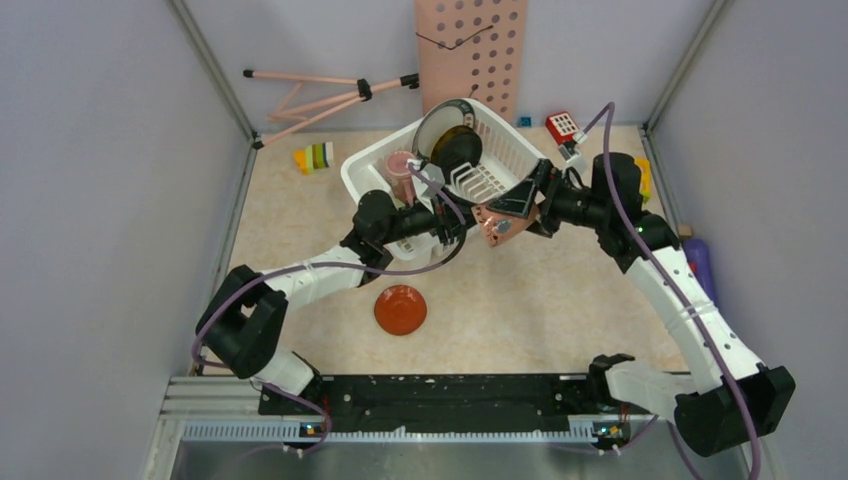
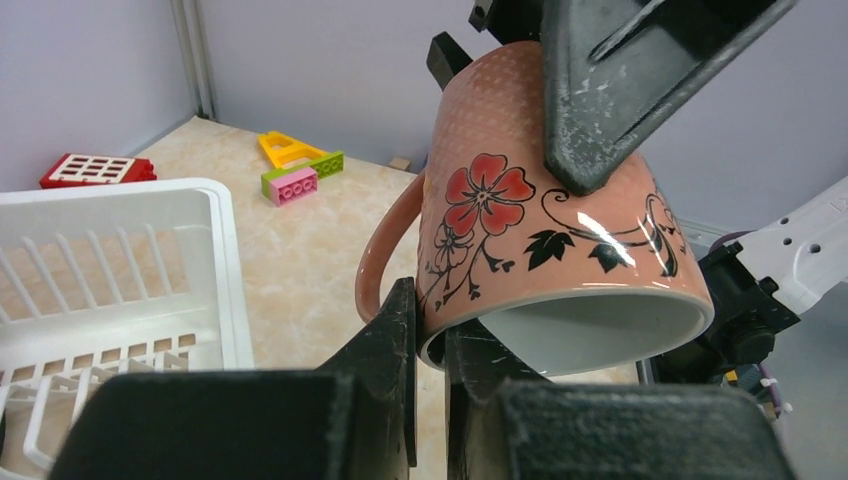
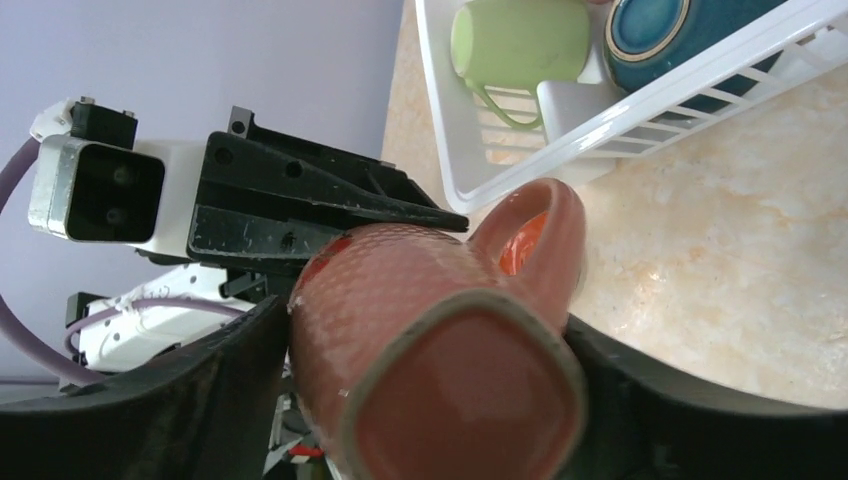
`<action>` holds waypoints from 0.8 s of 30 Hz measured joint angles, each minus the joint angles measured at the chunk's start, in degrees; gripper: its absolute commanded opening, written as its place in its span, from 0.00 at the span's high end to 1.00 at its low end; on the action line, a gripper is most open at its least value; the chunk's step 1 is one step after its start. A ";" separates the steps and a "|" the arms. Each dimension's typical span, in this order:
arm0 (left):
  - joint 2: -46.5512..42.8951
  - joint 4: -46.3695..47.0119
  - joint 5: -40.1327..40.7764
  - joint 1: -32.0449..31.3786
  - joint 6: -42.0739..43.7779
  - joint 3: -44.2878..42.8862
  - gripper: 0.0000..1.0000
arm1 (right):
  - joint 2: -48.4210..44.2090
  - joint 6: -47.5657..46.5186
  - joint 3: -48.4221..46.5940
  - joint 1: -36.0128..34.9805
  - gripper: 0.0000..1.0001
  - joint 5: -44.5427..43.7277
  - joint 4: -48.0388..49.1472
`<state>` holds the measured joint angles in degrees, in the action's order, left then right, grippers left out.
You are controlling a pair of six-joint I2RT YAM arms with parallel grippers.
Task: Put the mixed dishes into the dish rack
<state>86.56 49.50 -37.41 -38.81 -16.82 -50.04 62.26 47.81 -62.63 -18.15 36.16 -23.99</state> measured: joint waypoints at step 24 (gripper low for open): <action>-7.69 -18.88 23.43 -0.35 0.76 -1.51 0.01 | 8.98 -2.12 -6.12 2.05 1.00 -14.34 2.08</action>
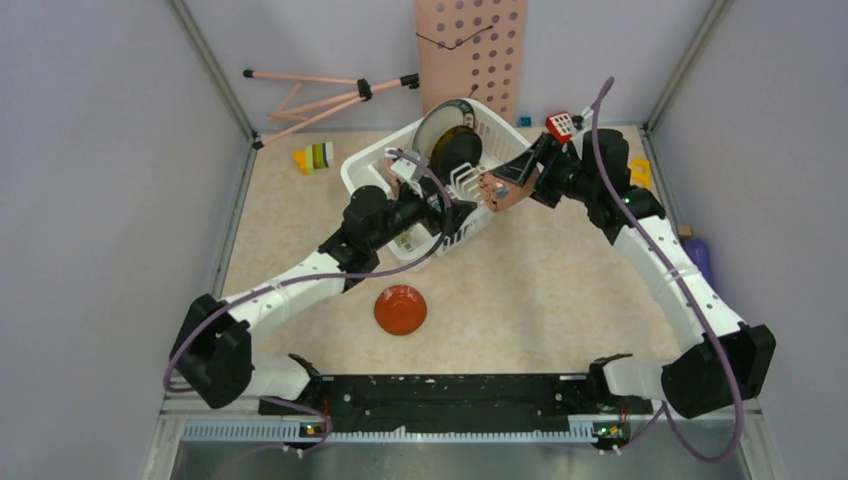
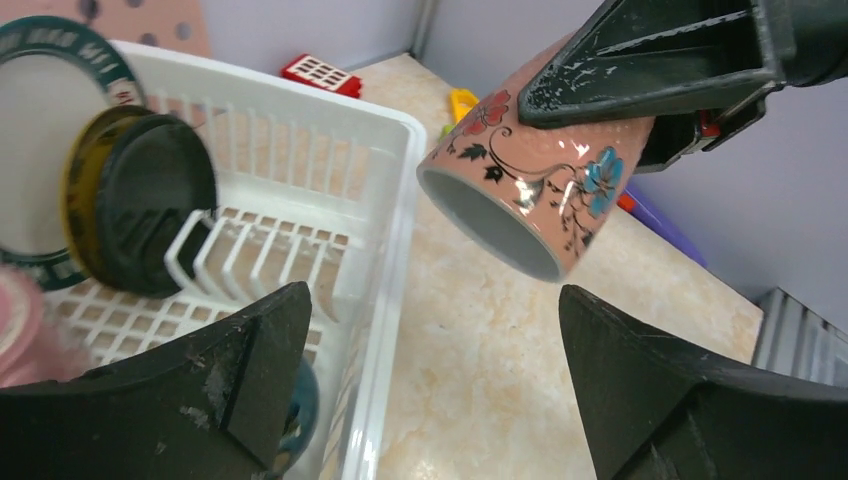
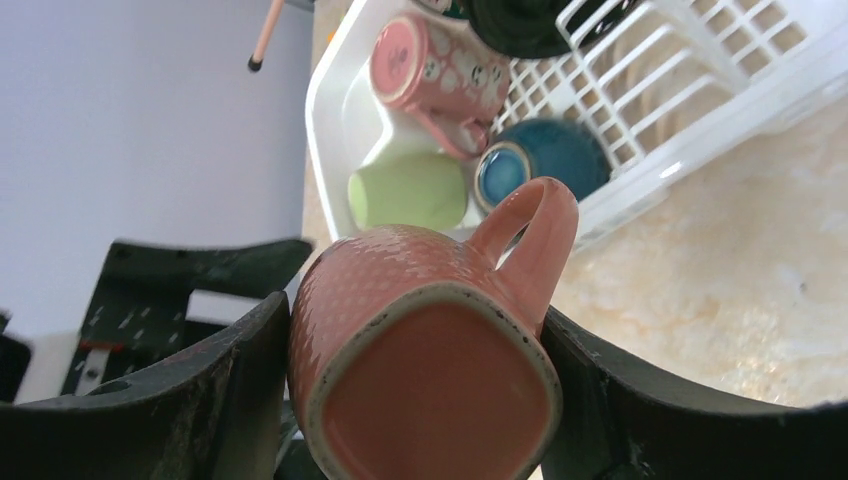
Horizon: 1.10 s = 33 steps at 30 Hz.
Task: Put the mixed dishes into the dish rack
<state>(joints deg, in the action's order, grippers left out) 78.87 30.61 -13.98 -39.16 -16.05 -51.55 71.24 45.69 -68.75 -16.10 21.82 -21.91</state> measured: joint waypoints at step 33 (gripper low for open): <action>-24.79 -42.14 21.66 7.28 -24.11 27.17 0.10 | 40.02 -21.11 -25.79 -9.60 1.00 -38.71 -3.02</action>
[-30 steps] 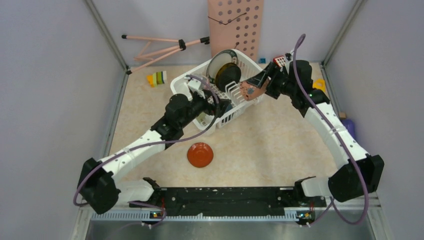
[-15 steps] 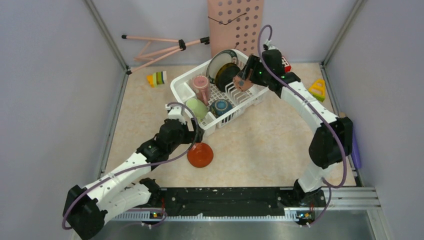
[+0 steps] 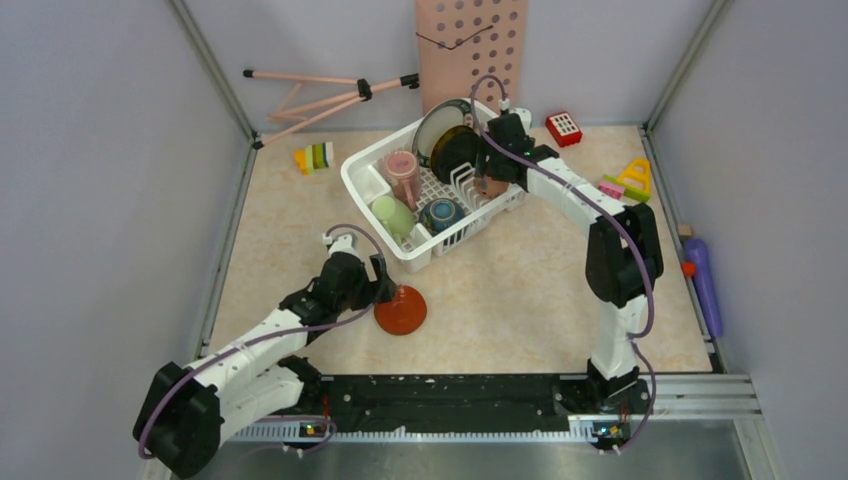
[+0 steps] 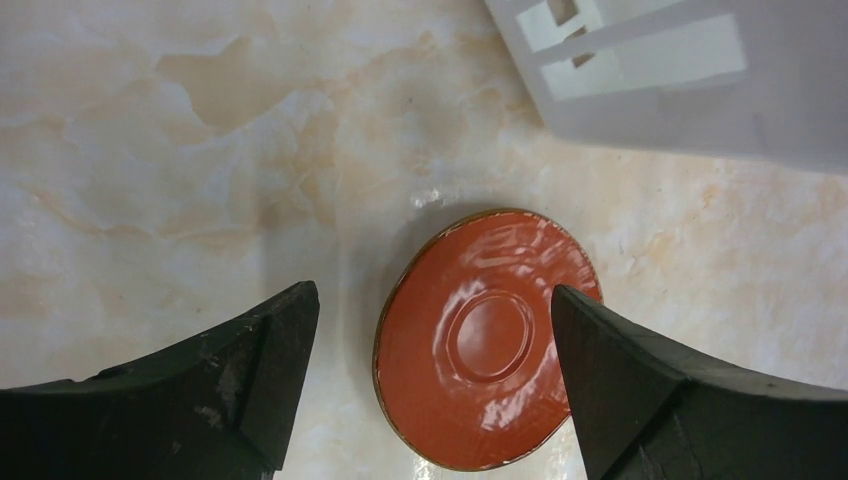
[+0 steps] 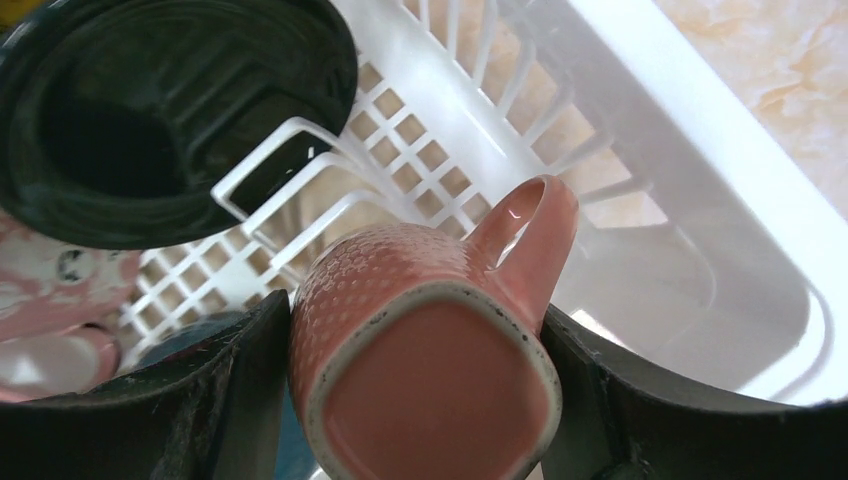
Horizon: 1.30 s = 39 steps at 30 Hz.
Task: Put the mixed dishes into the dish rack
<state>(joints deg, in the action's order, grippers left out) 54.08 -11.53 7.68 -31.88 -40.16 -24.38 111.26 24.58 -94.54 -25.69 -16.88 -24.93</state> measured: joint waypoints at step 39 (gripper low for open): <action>5.09 6.84 -5.35 1.16 -7.58 4.79 0.34 | 1.49 -7.02 -5.25 -1.51 0.04 -12.35 -3.06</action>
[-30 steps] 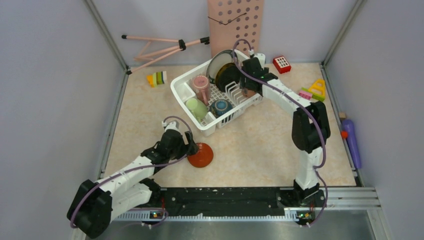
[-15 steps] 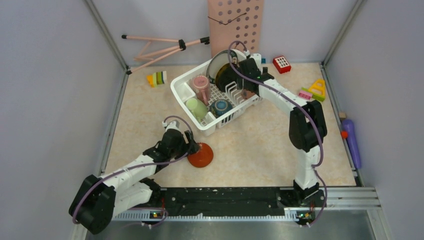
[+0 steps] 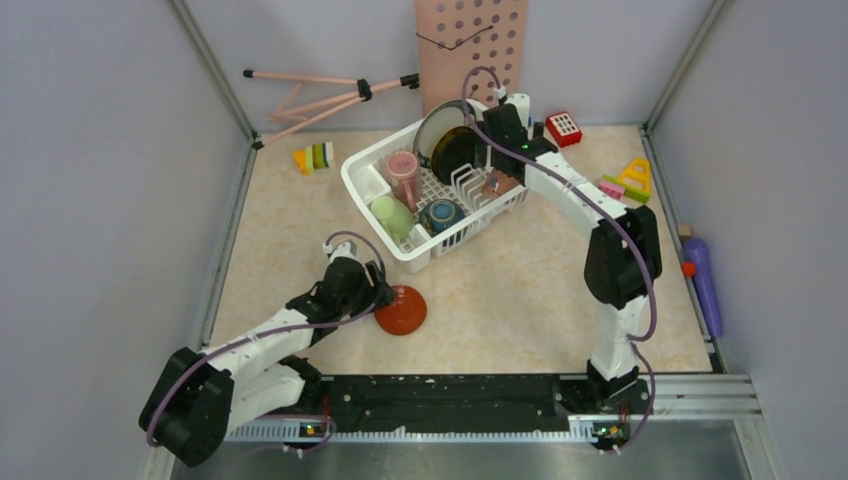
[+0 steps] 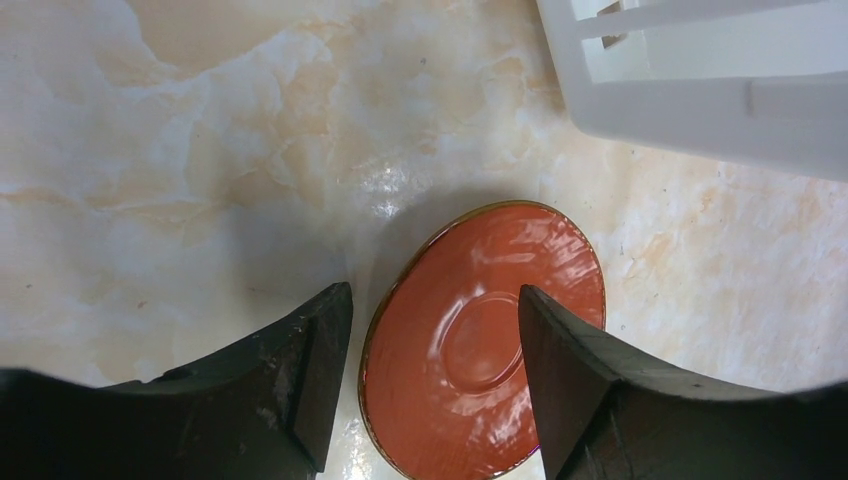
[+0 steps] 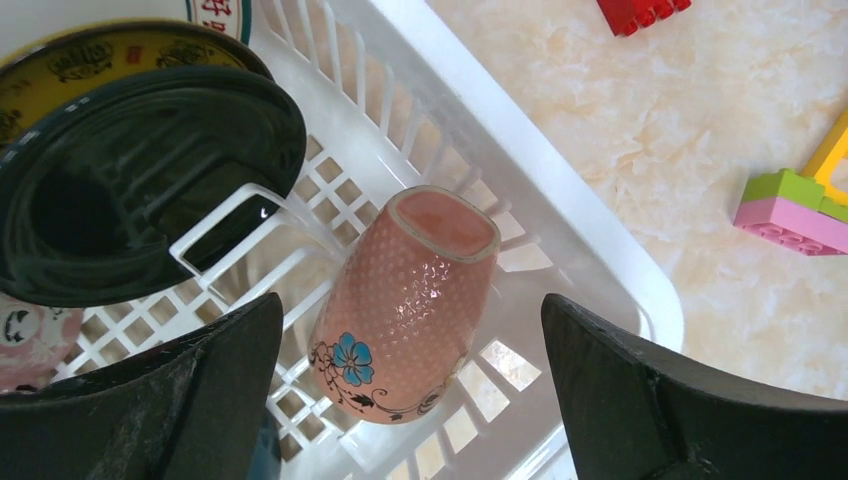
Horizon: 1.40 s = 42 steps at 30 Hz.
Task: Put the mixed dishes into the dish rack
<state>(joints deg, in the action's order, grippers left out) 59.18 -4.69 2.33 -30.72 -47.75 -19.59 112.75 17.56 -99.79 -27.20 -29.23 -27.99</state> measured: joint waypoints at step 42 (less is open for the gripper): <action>-4.90 -3.58 -21.62 -0.72 11.96 -2.71 1.00 | -45.29 3.02 40.46 -0.02 0.19 44.78 4.92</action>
<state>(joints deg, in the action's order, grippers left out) 54.28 -8.27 -19.29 -31.44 -35.79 -22.31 67.46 20.58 -59.33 -27.22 15.55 -23.07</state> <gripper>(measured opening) 0.024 0.830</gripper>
